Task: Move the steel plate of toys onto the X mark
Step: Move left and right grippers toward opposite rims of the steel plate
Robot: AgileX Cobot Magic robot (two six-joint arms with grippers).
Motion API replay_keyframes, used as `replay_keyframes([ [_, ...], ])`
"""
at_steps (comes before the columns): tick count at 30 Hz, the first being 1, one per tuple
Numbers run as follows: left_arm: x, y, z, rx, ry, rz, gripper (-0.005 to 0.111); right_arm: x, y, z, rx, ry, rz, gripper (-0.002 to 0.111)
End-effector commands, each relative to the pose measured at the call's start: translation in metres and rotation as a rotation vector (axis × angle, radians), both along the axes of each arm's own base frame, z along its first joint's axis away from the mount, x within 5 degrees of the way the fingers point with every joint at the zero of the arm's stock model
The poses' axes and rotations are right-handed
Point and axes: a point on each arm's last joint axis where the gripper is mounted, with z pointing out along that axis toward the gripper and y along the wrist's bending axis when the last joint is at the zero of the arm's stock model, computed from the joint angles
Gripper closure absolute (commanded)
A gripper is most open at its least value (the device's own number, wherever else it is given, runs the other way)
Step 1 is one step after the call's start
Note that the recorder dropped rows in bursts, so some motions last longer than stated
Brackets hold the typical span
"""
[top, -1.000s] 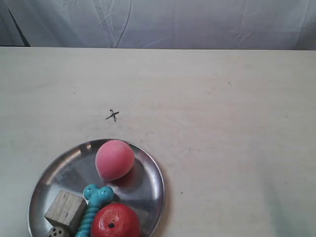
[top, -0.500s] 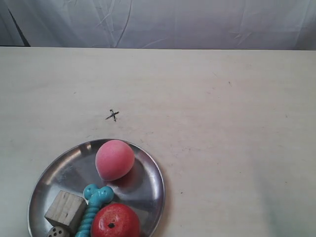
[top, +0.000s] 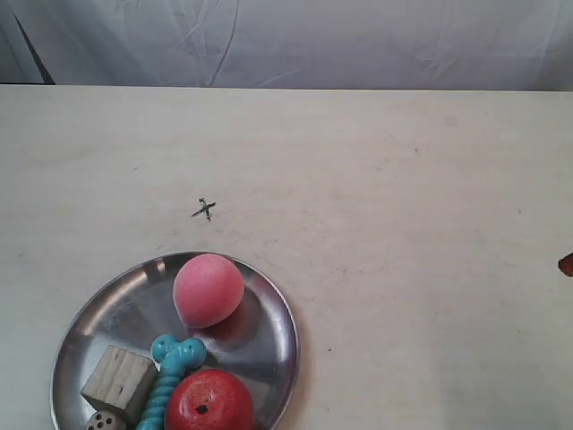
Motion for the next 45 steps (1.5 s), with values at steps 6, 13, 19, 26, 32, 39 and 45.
replay_keyframes([
  [6, -0.006, -0.001, 0.031, -0.271, -0.069, -0.089, 0.106, -0.006, -0.003, 0.041, -0.108, -0.194, -0.037, 0.108],
  [13, 0.030, 0.001, 0.077, -0.324, 0.282, -0.067, 0.106, 0.009, 0.002, 0.084, -0.440, -0.142, 0.044, 0.108],
  [19, 0.092, -0.010, 0.088, -0.319, 0.639, -0.119, 0.106, 0.063, 0.010, 0.065, -0.694, 0.242, 0.323, 0.108],
  [26, 0.131, -0.028, 0.024, -0.467, 1.270, -0.144, 0.106, 0.116, 0.030, 0.029, -0.691, 0.585, 0.694, 0.108],
  [32, 0.148, -0.033, -0.008, -0.607, 1.490, -0.285, 0.106, 0.143, 0.049, 0.001, -0.528, 0.595, 0.890, 0.108],
  [39, 0.141, -0.013, -0.051, -0.770, 1.611, -0.339, 0.106, 0.154, 0.058, -0.019, -0.446, 0.578, 0.989, 0.108],
  [45, 0.135, -0.007, -0.082, -0.736, 1.759, -0.286, 0.106, 0.158, 0.060, -0.031, -0.472, 0.612, 0.977, 0.108],
])
